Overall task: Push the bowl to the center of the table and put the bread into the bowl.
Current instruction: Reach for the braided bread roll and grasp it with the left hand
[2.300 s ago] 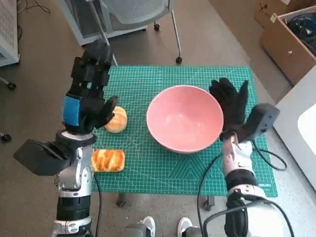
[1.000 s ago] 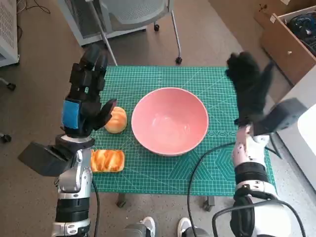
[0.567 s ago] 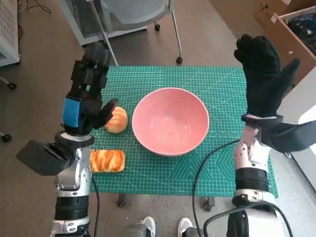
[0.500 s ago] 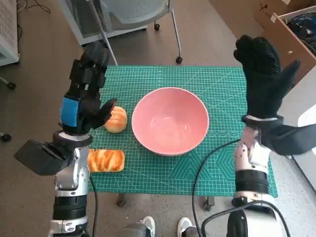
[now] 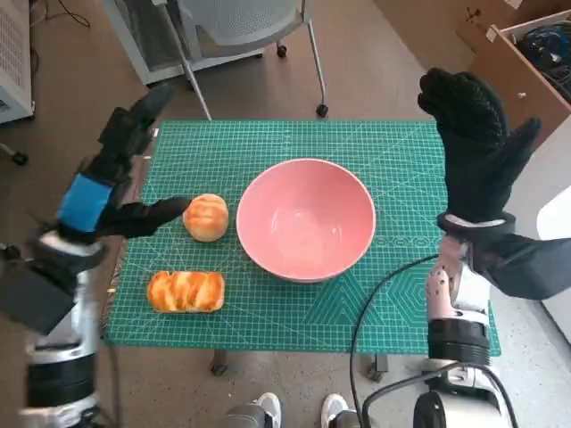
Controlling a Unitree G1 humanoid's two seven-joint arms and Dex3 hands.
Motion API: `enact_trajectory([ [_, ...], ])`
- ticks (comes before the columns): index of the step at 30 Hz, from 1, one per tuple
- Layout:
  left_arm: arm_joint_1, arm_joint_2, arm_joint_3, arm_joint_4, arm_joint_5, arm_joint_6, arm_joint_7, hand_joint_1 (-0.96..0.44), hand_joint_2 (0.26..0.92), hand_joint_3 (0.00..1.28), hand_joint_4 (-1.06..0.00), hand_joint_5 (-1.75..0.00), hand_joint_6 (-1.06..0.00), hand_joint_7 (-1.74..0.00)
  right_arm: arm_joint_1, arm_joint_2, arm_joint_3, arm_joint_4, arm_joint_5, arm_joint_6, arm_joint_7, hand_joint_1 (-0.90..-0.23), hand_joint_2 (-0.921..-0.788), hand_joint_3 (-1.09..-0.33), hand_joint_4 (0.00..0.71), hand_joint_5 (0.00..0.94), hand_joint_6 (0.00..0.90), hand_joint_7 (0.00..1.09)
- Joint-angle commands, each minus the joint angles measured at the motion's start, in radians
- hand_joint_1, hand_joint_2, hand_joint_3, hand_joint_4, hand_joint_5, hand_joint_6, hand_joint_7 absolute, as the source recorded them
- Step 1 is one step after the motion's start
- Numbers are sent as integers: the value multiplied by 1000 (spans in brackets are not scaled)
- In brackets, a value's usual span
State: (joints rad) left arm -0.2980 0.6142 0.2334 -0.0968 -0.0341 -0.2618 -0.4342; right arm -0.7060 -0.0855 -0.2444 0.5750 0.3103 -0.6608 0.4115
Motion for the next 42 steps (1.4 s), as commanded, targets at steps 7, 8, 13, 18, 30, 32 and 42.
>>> enact_trajectory([
  [7,132,154,-10,-140,163,96,-71,-480,877,72,-129,-67,-19,-539,0,12,7,62,17,16,6,-644,-921,-750,232,8,121,372],
  [8,143,161,-13,-150,182,100,-72,-464,876,52,-148,-52,-50,-503,-2,13,8,67,18,16,6,-643,-921,-749,232,8,123,375],
  [13,189,177,-39,-182,265,107,-69,-427,870,12,-195,-18,-145,-387,-11,17,10,81,18,19,1,-634,-921,-746,232,7,124,380],
  [18,215,181,-68,-170,316,71,-61,-429,854,2,-232,-7,-247,-248,-14,19,11,81,17,22,-2,-621,-921,-747,234,7,125,383],
  [30,236,182,-136,-66,359,-28,-67,-477,844,0,-249,0,-348,-84,-26,19,11,91,22,29,6,-619,-921,-745,234,4,123,383],
  [32,233,184,-150,-48,362,-38,-71,-478,843,0,-245,0,-347,-76,-26,18,12,90,21,30,5,-619,-921,-744,234,4,123,383],
  [42,213,180,-220,-5,347,20,-148,-460,850,2,-215,0,-347,-49,-22,11,13,78,20,39,1,-627,-921,-748,234,3,123,383],
])
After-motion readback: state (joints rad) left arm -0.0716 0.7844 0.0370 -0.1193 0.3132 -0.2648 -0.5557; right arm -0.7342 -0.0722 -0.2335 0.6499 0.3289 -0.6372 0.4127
